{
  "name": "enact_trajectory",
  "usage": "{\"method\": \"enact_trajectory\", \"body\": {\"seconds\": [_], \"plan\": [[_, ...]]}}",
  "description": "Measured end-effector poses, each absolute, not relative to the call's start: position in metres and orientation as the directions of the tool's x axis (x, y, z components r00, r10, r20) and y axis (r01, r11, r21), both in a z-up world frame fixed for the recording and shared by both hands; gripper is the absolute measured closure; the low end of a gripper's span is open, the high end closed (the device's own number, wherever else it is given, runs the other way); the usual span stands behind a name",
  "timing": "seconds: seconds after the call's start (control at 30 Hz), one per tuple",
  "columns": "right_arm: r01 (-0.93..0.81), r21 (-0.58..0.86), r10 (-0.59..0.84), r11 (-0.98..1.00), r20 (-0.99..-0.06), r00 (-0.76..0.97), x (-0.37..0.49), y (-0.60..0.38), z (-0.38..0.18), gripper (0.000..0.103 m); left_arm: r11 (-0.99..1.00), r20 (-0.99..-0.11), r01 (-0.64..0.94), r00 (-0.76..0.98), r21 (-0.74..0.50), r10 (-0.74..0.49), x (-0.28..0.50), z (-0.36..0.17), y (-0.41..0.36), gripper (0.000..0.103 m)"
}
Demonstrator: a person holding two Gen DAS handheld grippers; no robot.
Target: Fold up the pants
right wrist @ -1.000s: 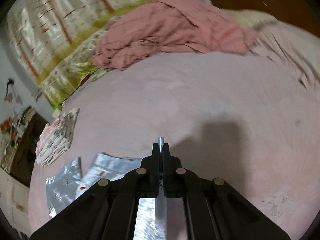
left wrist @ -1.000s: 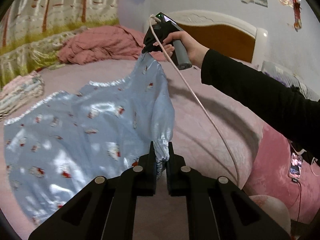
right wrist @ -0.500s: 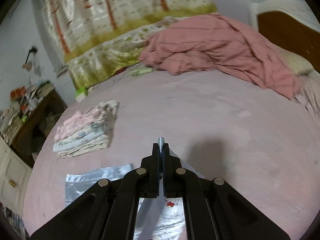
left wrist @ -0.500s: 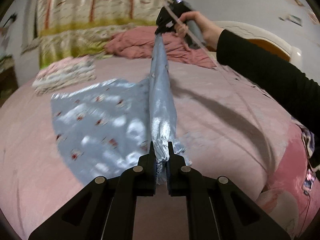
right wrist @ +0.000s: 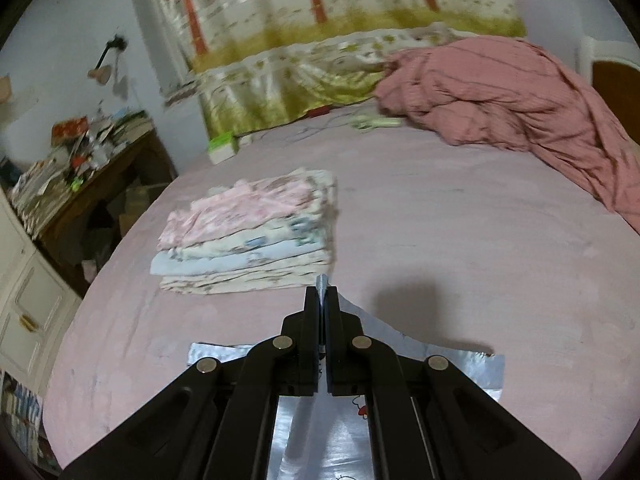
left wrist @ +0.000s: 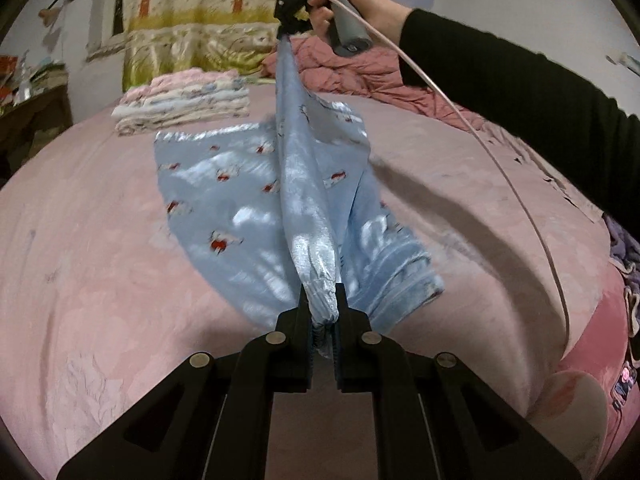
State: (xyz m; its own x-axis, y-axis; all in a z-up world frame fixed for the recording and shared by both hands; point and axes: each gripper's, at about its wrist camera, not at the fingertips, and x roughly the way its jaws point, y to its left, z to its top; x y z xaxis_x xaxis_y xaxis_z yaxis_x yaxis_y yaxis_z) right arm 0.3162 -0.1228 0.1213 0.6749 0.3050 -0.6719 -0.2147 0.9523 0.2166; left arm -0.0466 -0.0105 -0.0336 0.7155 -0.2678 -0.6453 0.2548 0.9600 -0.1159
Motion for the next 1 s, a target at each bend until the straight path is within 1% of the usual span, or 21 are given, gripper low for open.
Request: {"method": "enact_trajectory", "body": {"seconds": [0.3,0.53,0.63,0.8,1.0], "plan": [[-0.318,0.190,0.355,0.929,-0.699,0.620,0.321,-0.036,0.096,0.102,0.964,-0.669,0.231,0.697,-0.134,-0.260,-0.050,-0.043,-0.004,0.096],[-0.363,0.187,0.377,0.913,-0.726,0.575,0.325,0.011,0.068,0.102,0.961,-0.674,0.226,0.686,-0.161,-0.274,-0.051,-0.045,0.000,0.096],[-0.375,0.169,0.367,0.911,-0.745,0.557,0.328,0.031,0.053,0.102,0.957,-0.674,0.229,0.680,-0.178,-0.288,-0.052,-0.045,0.002,0.096],[-0.368,0.152,0.340,0.917,-0.782,0.523,0.337,0.054,0.025,0.102,0.945,-0.676,0.217,0.660,-0.244,-0.327,-0.049,-0.047,0.012,0.095],[-0.358,0.170,0.338,0.918,-0.807,0.485,0.344,0.071,-0.002,0.102,0.935,-0.676,0.209,0.648,-0.286,-0.351,-0.051,-0.049,0.019,0.094]]}}
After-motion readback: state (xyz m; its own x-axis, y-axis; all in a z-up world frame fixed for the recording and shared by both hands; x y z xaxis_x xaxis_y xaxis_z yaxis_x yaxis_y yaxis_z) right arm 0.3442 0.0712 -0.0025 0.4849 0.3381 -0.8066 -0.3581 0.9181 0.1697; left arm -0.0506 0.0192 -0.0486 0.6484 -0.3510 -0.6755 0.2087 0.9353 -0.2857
